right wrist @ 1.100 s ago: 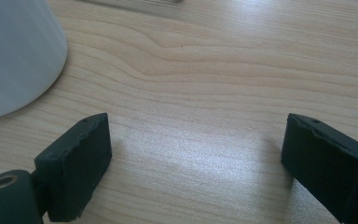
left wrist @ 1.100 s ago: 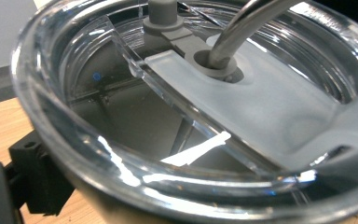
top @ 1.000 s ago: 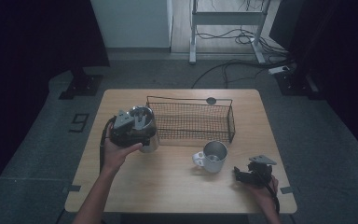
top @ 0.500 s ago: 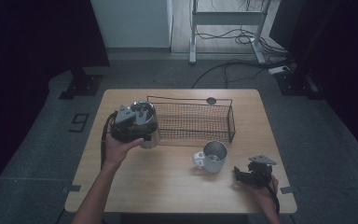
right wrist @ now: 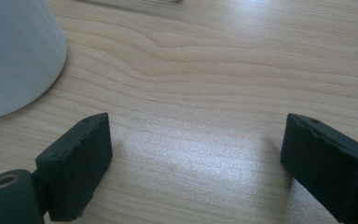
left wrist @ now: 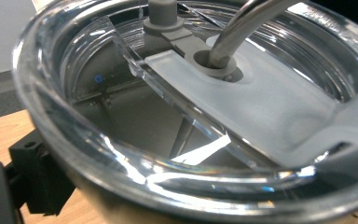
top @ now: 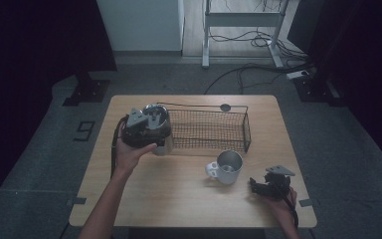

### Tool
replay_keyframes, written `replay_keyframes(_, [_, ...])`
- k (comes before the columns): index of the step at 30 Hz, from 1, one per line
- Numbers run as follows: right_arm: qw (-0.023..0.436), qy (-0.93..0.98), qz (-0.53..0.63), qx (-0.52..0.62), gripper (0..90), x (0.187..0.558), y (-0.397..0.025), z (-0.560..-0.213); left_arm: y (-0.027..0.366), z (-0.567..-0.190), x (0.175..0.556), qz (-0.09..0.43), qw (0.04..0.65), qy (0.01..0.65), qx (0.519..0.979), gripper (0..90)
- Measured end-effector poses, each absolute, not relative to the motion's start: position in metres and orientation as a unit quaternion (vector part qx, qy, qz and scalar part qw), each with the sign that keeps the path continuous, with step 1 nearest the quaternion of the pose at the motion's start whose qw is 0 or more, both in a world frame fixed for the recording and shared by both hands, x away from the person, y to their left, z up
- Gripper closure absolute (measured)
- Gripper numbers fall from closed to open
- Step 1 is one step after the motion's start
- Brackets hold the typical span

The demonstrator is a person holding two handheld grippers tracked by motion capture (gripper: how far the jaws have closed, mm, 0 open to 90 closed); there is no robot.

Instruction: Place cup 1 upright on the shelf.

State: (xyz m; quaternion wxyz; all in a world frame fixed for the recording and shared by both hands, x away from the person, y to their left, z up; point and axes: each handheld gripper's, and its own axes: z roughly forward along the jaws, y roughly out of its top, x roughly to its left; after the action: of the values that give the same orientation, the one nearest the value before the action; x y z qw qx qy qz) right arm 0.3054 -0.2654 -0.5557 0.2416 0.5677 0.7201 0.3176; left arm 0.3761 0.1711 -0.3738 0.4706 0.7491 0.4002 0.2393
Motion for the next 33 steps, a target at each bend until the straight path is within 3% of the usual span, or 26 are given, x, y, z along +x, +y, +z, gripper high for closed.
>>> replay_keyframes(33, [0.243, 0.719, 0.319, 0.567, 9.1, 0.305, -0.266, -0.556, 0.156, -0.374, 0.401, 0.243, 0.465, 0.401, 0.751, 3.7])
